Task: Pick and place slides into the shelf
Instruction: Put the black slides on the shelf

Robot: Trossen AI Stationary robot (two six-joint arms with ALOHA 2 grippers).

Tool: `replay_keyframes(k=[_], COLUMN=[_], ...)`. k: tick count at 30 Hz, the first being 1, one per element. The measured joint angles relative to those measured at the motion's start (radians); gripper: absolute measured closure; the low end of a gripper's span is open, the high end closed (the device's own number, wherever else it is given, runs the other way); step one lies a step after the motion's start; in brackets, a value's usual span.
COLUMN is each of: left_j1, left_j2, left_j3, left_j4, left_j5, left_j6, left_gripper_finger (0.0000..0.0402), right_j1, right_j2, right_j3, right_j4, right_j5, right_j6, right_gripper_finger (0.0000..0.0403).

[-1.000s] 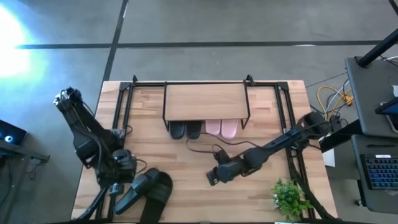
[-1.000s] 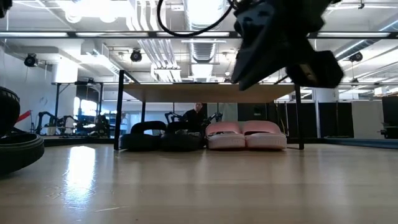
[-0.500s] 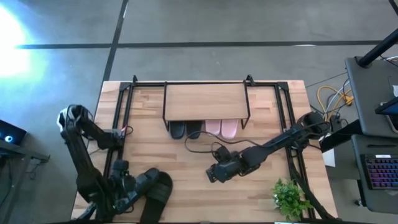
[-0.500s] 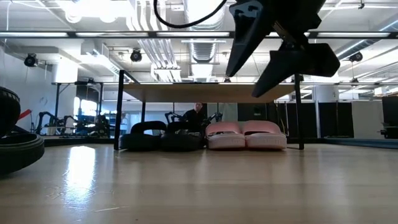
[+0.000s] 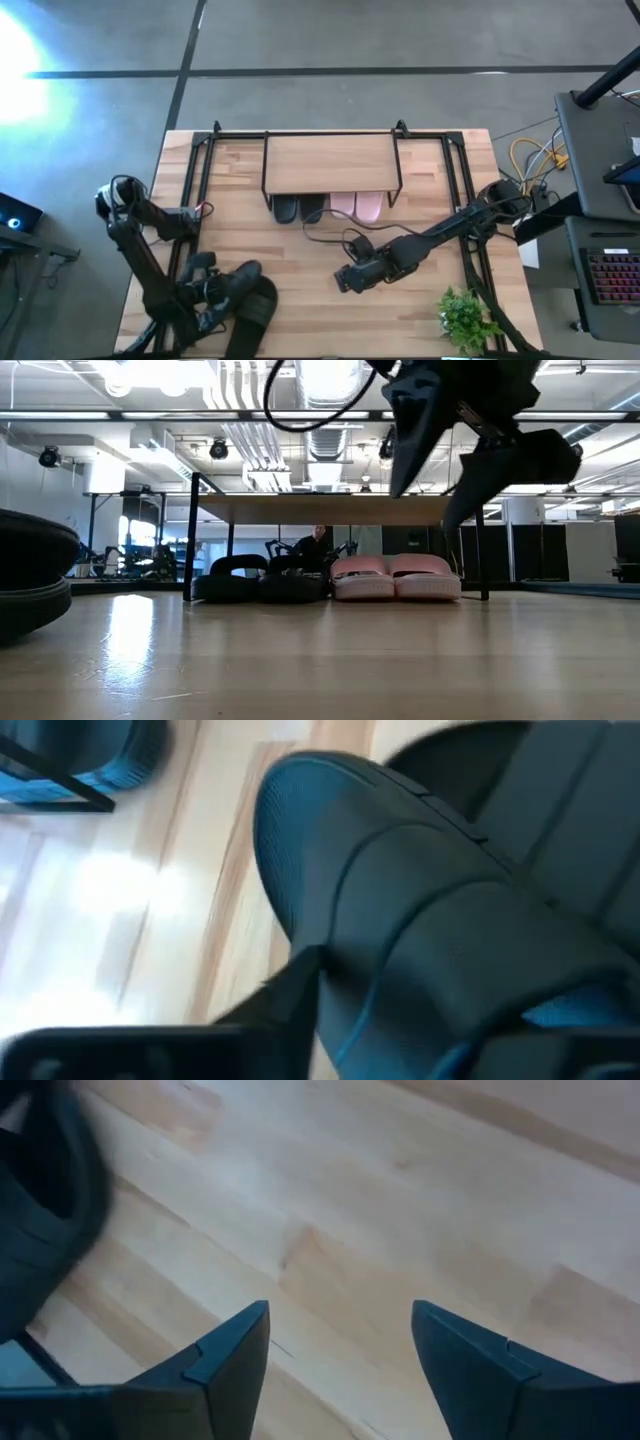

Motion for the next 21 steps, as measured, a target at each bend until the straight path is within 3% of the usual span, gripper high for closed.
replay_keyframes(k=[3,8,14,21], left_j1=[0.038,0.164,0.383,0.774], left_j2=[-0.035,-0.171,-0.358,-0.252], left_j3=[-0.067,-0.074,0.17,0.451], left_j4=[0.101,0.092,0.039,0.113], left_j5=[-0.044,-0.099,-0.202,-0.296], left_j6=[0.036,0.192,0.593,1.18], left_gripper_finger=[0.0378,0.0398,0.04,0.0401], right_j1=[0.005,0.062,0.135,0.195], right_j2=[-0.001,-0.04,-0.082,-0.085], right_j3=[0.0,0.011,0.078,0.129], right_j4=[-0.026,-0.065,-0.378,-0.629], right_j5=[-0.028,0.078,0.269,0.39], right_j6=[0.024,0.108,0.28,0.502], right_gripper_finger=[0.0165,0.0173,0.0189,0.0193])
